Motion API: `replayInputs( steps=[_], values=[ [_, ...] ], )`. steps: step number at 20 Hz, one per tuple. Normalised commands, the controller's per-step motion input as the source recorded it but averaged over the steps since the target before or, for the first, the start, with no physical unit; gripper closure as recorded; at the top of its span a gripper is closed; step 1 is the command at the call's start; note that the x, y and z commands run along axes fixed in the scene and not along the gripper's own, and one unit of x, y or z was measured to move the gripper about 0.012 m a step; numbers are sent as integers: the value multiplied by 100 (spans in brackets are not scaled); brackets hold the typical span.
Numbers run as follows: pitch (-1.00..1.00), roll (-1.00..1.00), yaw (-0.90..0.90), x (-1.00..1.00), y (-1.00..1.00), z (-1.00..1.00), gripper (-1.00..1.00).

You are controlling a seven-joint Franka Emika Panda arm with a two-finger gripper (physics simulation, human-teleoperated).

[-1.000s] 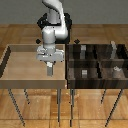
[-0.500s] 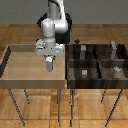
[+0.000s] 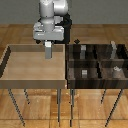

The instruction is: Place the milk carton into the appropriate compartment.

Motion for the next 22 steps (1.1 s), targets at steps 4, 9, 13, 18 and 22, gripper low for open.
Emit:
replayInputs(
  steps=[4,9,13,18,22],
  values=[
    [0,0,0,0,0,100,100],
    [0,0,0,0,80,0,100],
    [0,0,0,0,100,0,100],
    [0,0,0,0,100,0,100],
    [0,0,0,-6,75,0,100]
  ],
)
